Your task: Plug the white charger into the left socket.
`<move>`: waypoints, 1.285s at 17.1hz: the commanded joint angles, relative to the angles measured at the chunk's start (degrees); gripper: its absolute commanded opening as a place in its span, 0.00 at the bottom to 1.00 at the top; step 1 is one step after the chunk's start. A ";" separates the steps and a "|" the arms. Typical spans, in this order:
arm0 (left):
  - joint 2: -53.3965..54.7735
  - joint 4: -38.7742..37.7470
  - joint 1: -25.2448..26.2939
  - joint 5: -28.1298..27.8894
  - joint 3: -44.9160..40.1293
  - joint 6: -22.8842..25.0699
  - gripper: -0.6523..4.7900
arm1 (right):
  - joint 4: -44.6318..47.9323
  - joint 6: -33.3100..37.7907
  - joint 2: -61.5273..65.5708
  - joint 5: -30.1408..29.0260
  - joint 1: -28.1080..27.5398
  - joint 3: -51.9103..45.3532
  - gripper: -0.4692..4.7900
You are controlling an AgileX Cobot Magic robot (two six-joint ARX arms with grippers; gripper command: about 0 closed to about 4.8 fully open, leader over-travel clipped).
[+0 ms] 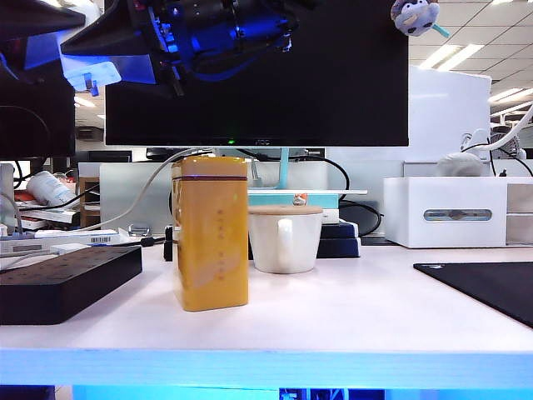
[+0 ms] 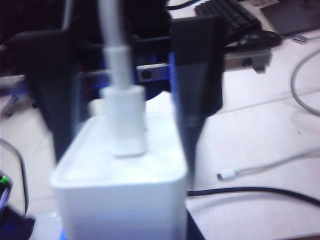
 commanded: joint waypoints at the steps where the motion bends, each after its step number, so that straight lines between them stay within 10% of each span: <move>1: -0.28 1.22 0.24 -2.21 0.24 0.76 1.00 | 1.88 0.76 -0.26 2.10 0.39 0.35 0.31; 11: -2.54 4.00 6.56 -6.05 0.96 -2.01 1.00 | 5.01 -7.67 0.81 13.77 0.81 0.35 0.30; 22: -2.51 4.26 8.96 -8.35 0.94 -1.64 1.00 | 14.71 -7.72 8.72 12.94 1.27 0.35 0.27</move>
